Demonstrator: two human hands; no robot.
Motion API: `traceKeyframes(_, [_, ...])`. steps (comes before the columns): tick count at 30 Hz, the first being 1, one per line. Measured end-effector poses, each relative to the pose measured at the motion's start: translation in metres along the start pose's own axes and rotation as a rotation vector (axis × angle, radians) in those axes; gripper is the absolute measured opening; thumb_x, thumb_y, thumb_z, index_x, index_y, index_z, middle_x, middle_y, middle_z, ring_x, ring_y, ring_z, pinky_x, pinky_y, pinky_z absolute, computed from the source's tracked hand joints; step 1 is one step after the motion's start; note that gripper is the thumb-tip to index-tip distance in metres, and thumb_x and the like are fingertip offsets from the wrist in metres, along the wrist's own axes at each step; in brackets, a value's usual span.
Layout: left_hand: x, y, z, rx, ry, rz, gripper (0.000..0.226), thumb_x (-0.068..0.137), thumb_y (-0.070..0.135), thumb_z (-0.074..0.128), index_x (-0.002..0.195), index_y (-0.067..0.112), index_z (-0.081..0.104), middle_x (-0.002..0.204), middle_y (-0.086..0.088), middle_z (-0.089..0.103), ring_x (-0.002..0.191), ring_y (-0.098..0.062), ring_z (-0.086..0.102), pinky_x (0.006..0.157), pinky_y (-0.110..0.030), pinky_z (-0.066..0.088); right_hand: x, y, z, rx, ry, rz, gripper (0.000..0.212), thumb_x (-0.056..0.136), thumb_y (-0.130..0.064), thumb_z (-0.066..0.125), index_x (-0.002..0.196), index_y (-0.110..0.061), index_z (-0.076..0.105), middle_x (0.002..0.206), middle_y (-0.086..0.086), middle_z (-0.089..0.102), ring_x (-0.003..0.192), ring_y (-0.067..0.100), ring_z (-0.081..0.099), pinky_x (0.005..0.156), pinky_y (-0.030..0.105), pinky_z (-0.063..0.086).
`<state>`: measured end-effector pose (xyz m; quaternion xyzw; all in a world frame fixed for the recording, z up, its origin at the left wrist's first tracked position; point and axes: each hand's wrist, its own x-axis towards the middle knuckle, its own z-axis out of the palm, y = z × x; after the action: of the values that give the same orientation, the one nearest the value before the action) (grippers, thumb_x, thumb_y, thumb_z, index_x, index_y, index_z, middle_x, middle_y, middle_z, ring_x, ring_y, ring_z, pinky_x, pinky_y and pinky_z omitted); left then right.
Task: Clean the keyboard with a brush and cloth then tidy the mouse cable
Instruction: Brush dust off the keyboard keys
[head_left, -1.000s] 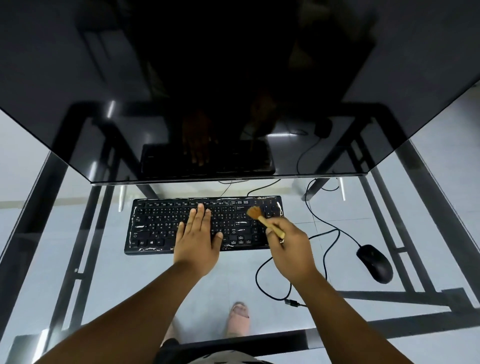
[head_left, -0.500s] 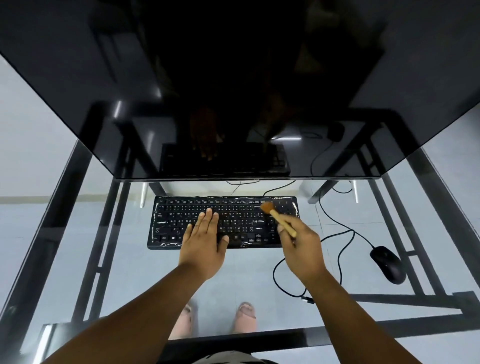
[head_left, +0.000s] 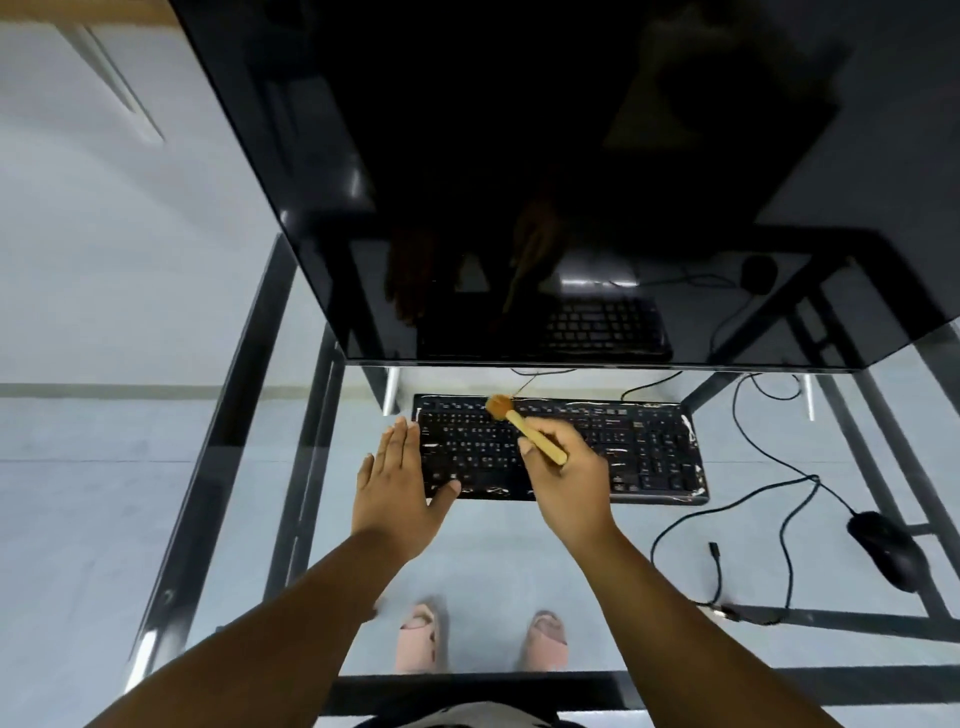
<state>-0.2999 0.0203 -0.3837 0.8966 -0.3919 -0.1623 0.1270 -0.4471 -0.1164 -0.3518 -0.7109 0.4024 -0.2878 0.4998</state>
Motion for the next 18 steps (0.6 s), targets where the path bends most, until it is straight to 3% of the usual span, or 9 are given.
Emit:
traceKeyframes(3, [-0.002,-0.018,-0.004,0.041,-0.093,-0.026,0.106,0.078,0.079,0.03,0.153,0.013,-0.007,0.161,-0.002,-0.011,0.148,-0.016,-0.01,0.121,-0.039,0.003,0.002,-0.006,0.027,0.068,0.007,0.071,0.009,0.089,-0.017,0.067,0.093,-0.026,0.067,0.072,0.009,0.069,0.062,0.022,0.062,0.055,0.031,0.049])
traceKeyframes(6, [-0.003,-0.037,-0.007,0.061,-0.2,-0.034,0.114,0.076,0.082,0.037,0.152,0.014,-0.013,0.16,-0.002,-0.019,0.147,-0.016,-0.016,0.121,-0.039,0.003,0.003,-0.015,0.055,0.063,-0.024,0.038,0.002,0.089,-0.024,0.065,0.088,-0.022,0.063,0.072,0.015,0.068,0.065,0.032,0.063,0.056,0.038,0.049])
traceKeyframes(8, [-0.005,-0.047,-0.008,0.089,-0.256,-0.002,0.116,0.075,0.081,0.043,0.151,0.014,-0.015,0.158,-0.002,-0.023,0.146,-0.017,-0.018,0.121,-0.038,0.002,0.004,-0.018,0.066,0.013,-0.044,0.011,0.006,0.089,-0.026,0.064,0.086,-0.021,0.062,0.068,0.013,0.066,0.059,0.027,0.06,0.054,0.035,0.047])
traceKeyframes(11, [-0.006,-0.055,-0.008,0.156,-0.298,0.052,0.119,0.075,0.079,0.049,0.15,0.014,-0.017,0.157,-0.003,-0.027,0.145,-0.019,-0.021,0.12,-0.036,0.0,0.005,-0.014,0.07,-0.136,0.02,0.008,0.006,0.09,-0.021,0.064,0.085,-0.018,0.062,0.053,-0.003,0.056,0.044,0.007,0.048,0.047,0.025,0.039])
traceKeyframes(14, [-0.004,-0.057,-0.008,0.161,-0.305,0.064,0.121,0.074,0.077,0.052,0.15,0.013,-0.017,0.157,-0.003,-0.026,0.146,-0.019,-0.02,0.121,-0.037,0.003,0.004,-0.012,0.066,-0.176,0.168,-0.009,0.005,0.091,-0.019,0.064,0.086,-0.019,0.062,0.052,-0.006,0.056,0.044,0.01,0.048,0.044,0.024,0.037])
traceKeyframes(18, [-0.005,-0.058,-0.007,0.153,-0.293,0.066,0.121,0.074,0.077,0.053,0.151,0.013,-0.015,0.158,-0.003,-0.025,0.146,-0.02,-0.019,0.121,-0.037,0.004,-0.004,-0.014,0.067,-0.149,-0.067,-0.065,0.003,0.089,-0.016,0.066,0.091,-0.018,0.067,0.057,0.003,0.061,0.045,0.008,0.047,0.044,0.019,0.036])
